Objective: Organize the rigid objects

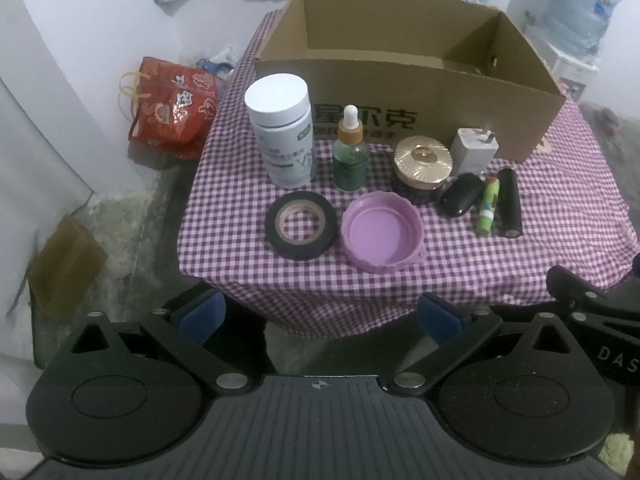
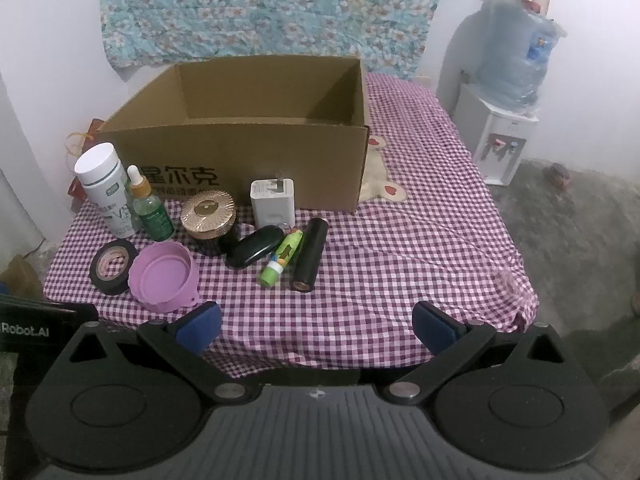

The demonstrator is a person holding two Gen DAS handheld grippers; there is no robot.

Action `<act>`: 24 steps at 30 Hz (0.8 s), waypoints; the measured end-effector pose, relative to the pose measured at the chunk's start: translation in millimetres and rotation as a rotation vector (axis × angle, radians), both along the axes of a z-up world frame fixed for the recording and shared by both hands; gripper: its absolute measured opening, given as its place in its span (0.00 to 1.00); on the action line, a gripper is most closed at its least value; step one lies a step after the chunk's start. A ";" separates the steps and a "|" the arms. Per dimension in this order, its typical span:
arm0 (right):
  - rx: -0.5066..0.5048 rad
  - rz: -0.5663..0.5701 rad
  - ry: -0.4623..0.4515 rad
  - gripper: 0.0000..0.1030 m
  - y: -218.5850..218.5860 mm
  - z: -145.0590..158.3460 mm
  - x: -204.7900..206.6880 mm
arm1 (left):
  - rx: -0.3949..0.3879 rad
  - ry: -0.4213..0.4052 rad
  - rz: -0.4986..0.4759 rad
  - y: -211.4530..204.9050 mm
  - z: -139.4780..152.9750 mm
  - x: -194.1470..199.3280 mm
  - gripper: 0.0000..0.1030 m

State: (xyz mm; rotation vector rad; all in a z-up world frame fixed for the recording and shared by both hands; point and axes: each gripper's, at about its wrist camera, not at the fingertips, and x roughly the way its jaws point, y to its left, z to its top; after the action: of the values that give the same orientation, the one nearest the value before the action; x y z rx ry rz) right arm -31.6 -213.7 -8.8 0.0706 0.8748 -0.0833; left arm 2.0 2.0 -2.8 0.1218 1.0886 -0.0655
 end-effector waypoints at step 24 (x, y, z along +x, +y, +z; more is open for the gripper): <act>0.015 0.003 -0.008 1.00 -1.1 3.0 -0.7 | 0.008 0.000 0.000 -0.3 3.3 1.1 1.00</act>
State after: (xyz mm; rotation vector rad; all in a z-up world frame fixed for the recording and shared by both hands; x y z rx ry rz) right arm -32.4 -214.8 -5.8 0.0838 0.8672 -0.0739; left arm 3.1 1.7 0.6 0.1287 1.0894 -0.0611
